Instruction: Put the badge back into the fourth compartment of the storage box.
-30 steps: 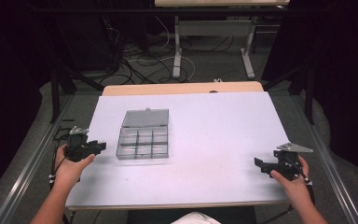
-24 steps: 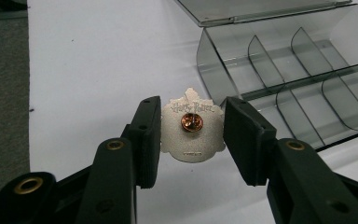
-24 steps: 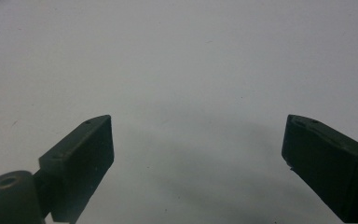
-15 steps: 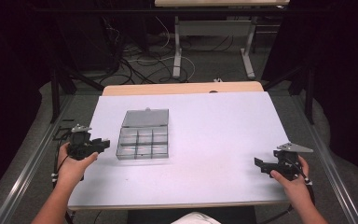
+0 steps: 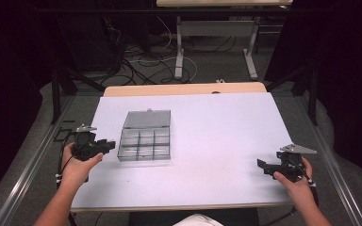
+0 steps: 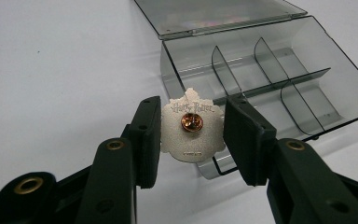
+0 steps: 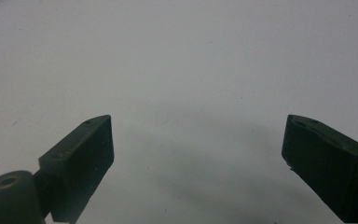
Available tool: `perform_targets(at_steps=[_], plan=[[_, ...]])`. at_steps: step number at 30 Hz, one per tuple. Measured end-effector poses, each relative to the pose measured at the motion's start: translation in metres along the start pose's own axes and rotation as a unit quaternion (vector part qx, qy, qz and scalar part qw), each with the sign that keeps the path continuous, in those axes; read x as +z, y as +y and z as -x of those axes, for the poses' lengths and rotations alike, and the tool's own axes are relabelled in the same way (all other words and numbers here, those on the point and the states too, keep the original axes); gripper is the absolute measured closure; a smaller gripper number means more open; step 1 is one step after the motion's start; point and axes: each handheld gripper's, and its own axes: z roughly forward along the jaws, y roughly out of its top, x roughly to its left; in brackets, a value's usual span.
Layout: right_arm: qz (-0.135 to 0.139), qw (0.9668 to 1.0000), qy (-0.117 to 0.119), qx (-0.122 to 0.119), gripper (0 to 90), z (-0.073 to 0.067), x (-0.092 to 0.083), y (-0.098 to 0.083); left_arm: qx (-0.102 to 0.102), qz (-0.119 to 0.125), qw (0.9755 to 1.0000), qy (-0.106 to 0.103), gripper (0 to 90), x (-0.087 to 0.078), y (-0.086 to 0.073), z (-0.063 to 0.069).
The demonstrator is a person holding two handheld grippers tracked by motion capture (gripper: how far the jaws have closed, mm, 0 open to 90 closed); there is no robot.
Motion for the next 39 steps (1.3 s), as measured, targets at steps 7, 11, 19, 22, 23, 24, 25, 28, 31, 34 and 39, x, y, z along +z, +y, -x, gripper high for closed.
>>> perform_targets(at_steps=[7, 11, 19, 22, 23, 24, 25, 28, 31, 34, 39], plan=[[0.001, 1.0000, 0.001, -0.001, 8.6, 0.000, 0.000, 0.000, 0.008, -0.008, 0.9999, -0.007, 57.9, 0.000, 0.002, 0.007], [0.001, 1.0000, 0.000, -0.001, 8.6, 0.000, 0.000, 0.000, 0.008, -0.005, 0.9999, -0.008, 57.9, 0.002, 0.003, 0.012], [0.001, 1.0000, 0.001, -0.001, 8.6, 0.000, 0.000, 0.000, 0.017, -0.011, 0.9997, -0.016, 57.9, 0.004, 0.004, 0.019], [0.000, 1.0000, 0.000, -0.002, 8.6, 0.000, 0.000, 0.000, 0.018, -0.016, 0.9996, -0.017, 57.9, 0.005, 0.005, 0.021], [0.001, 1.0000, 0.002, -0.002, 8.6, 0.000, 0.000, 0.000, 0.018, -0.015, 0.9996, -0.018, 57.8, 0.006, 0.005, 0.022], [0.001, 1.0000, 0.001, -0.002, 8.6, 0.000, 0.000, 0.000, 0.019, -0.017, 0.9995, -0.020, 57.8, 0.007, 0.005, 0.022], [0.000, 1.0000, 0.002, 0.001, 8.6, 0.000, 0.000, 0.000, 0.019, -0.016, 0.9995, -0.017, 57.8, 0.007, 0.004, 0.022], [0.004, 1.0000, -0.002, -0.001, 8.6, 0.000, 0.000, 0.000, 0.019, -0.018, 0.9994, -0.020, 57.9, 0.009, 0.004, 0.023], [0.004, 1.0000, -0.002, -0.001, 8.6, 0.000, 0.000, 0.000, 0.019, -0.022, 0.9994, -0.021, 57.8, 0.011, 0.004, 0.024], [0.004, 1.0000, -0.002, -0.001, 8.6, 0.000, 0.000, 0.000, 0.018, -0.022, 0.9994, -0.022, 57.8, 0.012, 0.004, 0.025], [0.004, 1.0000, -0.002, -0.001, 8.6, 0.000, 0.000, 0.000, 0.018, -0.025, 0.9992, -0.025, 57.8, 0.015, 0.004, 0.027]])
